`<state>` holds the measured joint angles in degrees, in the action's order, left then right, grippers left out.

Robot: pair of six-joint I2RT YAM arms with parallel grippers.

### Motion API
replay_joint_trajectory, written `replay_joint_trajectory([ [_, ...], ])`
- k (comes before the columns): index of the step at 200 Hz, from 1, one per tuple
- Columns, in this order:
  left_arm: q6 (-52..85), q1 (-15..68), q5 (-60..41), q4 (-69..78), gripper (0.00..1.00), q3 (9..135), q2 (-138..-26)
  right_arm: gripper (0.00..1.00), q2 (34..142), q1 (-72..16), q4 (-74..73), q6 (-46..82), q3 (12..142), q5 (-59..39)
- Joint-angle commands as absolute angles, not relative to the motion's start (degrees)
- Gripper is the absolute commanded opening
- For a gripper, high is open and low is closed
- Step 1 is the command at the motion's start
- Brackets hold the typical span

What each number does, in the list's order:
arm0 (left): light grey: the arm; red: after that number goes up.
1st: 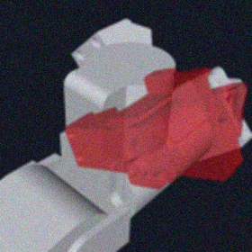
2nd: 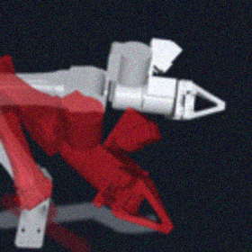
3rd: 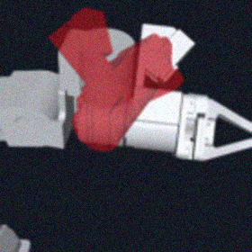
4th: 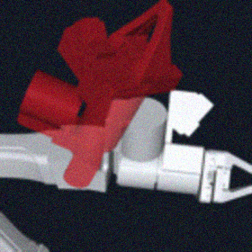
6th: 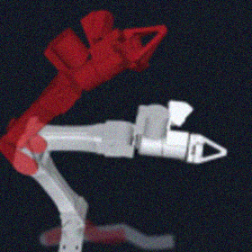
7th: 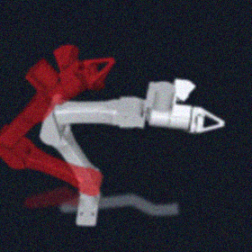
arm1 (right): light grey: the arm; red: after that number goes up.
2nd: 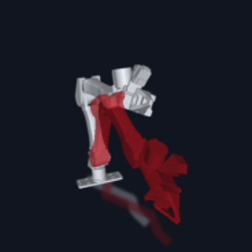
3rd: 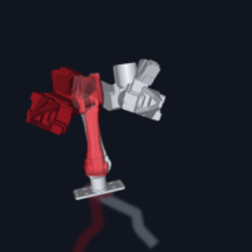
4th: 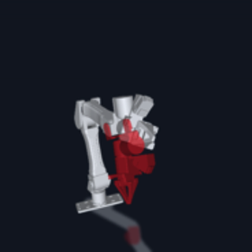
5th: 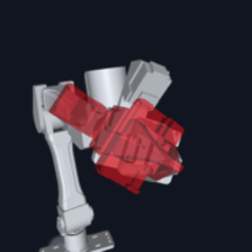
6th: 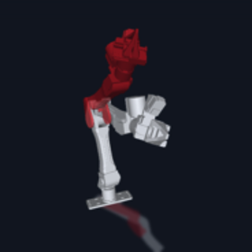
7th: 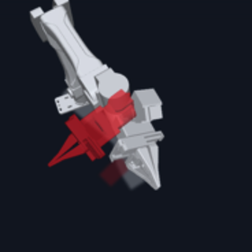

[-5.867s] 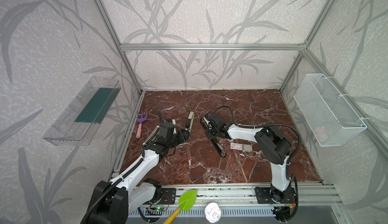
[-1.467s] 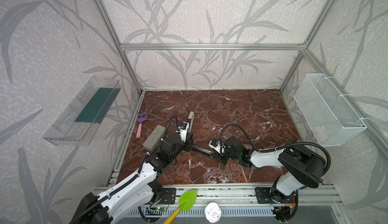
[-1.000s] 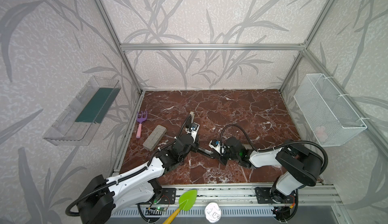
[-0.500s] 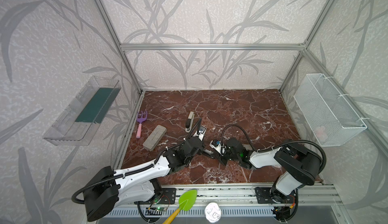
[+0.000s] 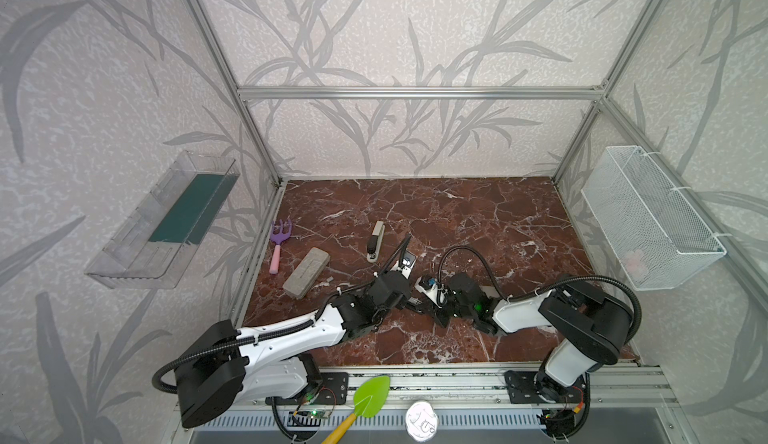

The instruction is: Load the staples into the stapler

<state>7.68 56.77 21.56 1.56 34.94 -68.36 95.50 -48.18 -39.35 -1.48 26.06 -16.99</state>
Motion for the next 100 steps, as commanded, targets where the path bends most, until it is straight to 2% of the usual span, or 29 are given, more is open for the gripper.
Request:
replay_joint_trajectory([
  [1, 18.47, 61.52, -1.73, 3.71, 0.34, 37.54, -69.76, 0.00, 97.47, -46.75, -45.61, 2.08, 27.51, -11.16],
  [100, 19.07, 61.96, -3.62, 1.35, 0.40, 37.31, -70.17, 0.00, 97.47, -46.08, -46.22, 2.52, 27.60, -10.96],
])
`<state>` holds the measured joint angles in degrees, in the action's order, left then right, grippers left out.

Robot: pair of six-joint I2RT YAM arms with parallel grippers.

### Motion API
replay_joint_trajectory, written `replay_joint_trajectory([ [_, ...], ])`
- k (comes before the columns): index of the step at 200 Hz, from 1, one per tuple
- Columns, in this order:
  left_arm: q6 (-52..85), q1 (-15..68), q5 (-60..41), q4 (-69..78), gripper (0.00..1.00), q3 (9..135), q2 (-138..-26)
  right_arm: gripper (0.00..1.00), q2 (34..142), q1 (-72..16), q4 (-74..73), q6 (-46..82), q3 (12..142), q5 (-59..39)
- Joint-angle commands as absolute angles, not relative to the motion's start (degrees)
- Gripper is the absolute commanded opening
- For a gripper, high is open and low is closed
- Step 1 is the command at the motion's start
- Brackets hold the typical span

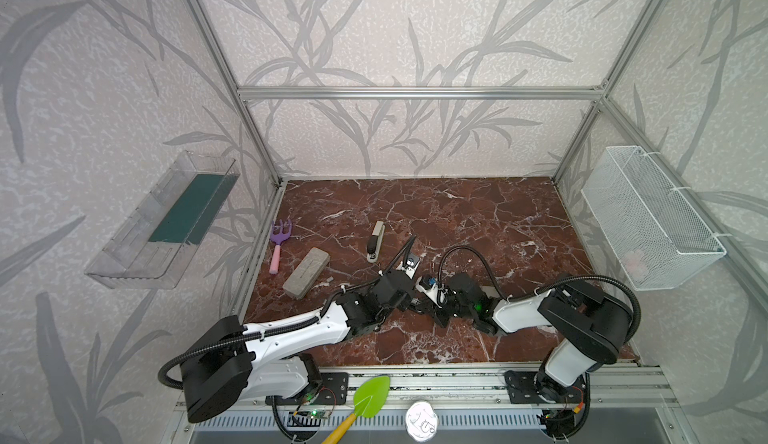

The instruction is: Load the staples into the stapler

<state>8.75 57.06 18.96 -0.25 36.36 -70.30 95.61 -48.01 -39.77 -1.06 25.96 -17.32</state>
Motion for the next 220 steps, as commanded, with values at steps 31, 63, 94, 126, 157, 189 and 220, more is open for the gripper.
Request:
replay_joint_trajectory([
  [31, 19.34, 61.96, -4.34, 1.32, 0.42, 36.99, -70.44, 0.00, 97.47, -46.12, -46.23, 2.64, 27.86, -11.05],
  [63, 19.67, 61.96, -3.97, 0.76, 0.44, 36.56, -70.53, 0.00, 97.47, -46.13, -46.23, 2.79, 27.82, -11.08],
  [94, 19.77, 61.96, -4.04, 1.11, 0.45, 36.12, -70.50, 0.00, 97.47, -46.13, -46.10, 2.81, 28.11, -11.09],
  [126, 19.94, 61.92, -4.05, -0.38, 0.45, 36.38, -70.93, 0.00, 97.47, -46.12, -46.06, 2.72, 28.21, -11.07],
  [157, 20.59, 61.96, -4.60, -2.44, 0.39, 36.30, -69.91, 0.00, 97.47, -46.14, -45.79, 2.55, 28.13, -10.90],
  [189, 20.40, 61.88, -5.14, -3.52, 0.42, 35.51, -69.18, 0.00, 97.47, -46.09, -45.62, 2.36, 28.38, -11.12],
  [220, 20.12, 61.66, -5.73, -2.38, 0.46, 34.74, -69.93, 0.00, 99.04, -46.00, -46.75, 2.57, 28.56, -11.03],
])
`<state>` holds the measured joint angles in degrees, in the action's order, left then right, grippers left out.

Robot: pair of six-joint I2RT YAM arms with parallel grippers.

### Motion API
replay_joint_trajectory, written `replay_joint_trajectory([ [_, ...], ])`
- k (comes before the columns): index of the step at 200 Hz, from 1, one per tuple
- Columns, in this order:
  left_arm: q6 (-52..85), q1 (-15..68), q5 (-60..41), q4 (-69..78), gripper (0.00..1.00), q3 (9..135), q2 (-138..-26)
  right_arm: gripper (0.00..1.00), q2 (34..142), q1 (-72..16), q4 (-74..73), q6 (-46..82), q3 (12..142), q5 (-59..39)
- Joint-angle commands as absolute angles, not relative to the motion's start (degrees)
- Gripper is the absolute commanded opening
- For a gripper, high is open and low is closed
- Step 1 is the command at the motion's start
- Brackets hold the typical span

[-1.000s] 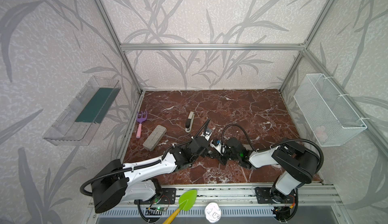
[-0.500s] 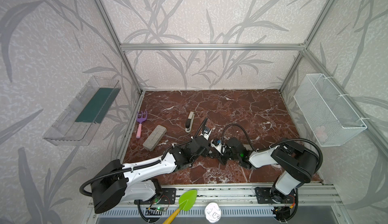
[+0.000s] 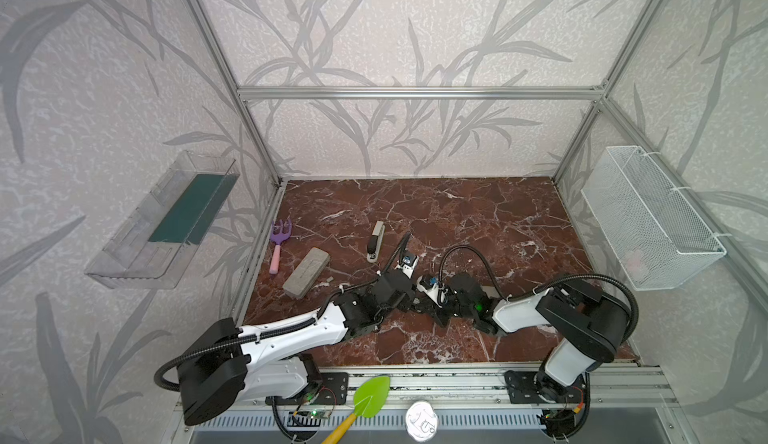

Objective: Load the staples into the stapler
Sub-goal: 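Press the stapler's top arm down with the left gripper while the right holds the base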

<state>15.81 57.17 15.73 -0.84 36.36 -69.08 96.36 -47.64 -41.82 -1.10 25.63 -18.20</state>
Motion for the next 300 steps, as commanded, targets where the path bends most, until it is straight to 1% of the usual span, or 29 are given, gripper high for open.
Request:
replay_joint_trajectory([
  [1, 20.12, 61.63, -5.77, -2.33, 0.46, 34.73, -69.99, 0.00, 99.09, -46.03, -46.80, 2.56, 28.56, -11.01],
  [36, 20.07, 59.83, -9.21, -2.24, 0.46, 35.22, -72.33, 0.00, 100.57, -46.01, -50.21, 2.11, 28.02, -11.57],
  [72, 20.90, 58.07, -11.26, -2.29, 0.45, 35.24, -74.12, 0.00, 105.25, -45.97, -64.22, 2.88, 24.74, -12.15],
  [110, 21.40, 57.32, -11.96, -2.02, 0.46, 34.65, -73.81, 0.00, 109.12, -45.99, -74.02, 4.89, 23.04, -12.26],
  [184, 21.68, 54.80, -16.87, -2.88, 0.49, 35.49, -76.22, 0.00, 111.96, -46.38, -78.30, 4.05, 22.24, -11.01],
  [235, 20.21, 52.96, -20.97, -9.11, 0.52, 38.85, -78.48, 0.00, 112.50, -46.69, -78.65, 3.25, 22.23, -10.29],
  [268, 20.50, 52.60, -20.39, -10.43, 0.51, 38.64, -77.44, 0.00, 111.62, -46.82, -78.05, 2.90, 22.15, -9.85],
  [300, 22.32, 52.56, -16.19, -11.04, 0.51, 35.40, -71.37, 0.00, 109.96, -46.81, -75.40, 2.72, 22.23, -8.70],
])
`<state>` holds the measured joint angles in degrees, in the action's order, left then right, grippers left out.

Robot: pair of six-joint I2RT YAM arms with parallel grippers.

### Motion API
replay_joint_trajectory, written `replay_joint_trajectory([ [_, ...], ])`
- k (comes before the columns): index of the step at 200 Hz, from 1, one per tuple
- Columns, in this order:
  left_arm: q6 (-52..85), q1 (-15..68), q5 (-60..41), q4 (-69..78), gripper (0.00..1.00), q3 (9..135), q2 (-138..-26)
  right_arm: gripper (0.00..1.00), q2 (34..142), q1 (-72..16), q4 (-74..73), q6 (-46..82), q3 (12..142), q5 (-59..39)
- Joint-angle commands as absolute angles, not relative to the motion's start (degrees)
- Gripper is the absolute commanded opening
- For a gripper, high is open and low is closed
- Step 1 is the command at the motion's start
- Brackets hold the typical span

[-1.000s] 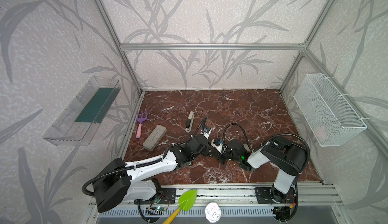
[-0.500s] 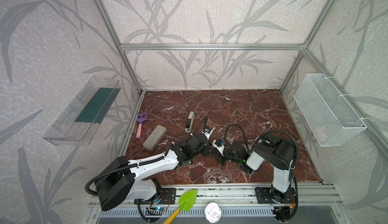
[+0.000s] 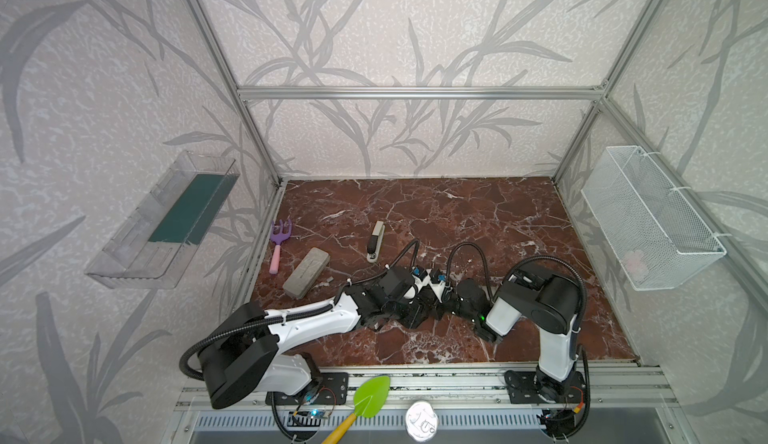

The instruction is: Load the staples into the stapler

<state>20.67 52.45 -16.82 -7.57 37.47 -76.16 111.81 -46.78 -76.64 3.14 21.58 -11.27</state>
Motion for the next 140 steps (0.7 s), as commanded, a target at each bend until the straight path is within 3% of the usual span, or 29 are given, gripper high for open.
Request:
replay_joint_trajectory([
  [1, 22.41, 52.56, -16.05, -11.06, 0.51, 35.28, -71.10, 0.00, 109.87, -46.83, -75.23, 2.72, 22.23, -8.61],
  [77, 32.48, 52.12, 2.97, -15.77, 0.54, 25.93, -43.76, 0.00, 100.10, -46.86, -56.54, 3.17, 24.76, 3.15],
  [140, 39.51, 47.33, 15.32, -26.95, 0.59, 31.69, -40.87, 0.00, 102.13, -47.63, -39.62, 4.92, 39.47, 14.37],
])
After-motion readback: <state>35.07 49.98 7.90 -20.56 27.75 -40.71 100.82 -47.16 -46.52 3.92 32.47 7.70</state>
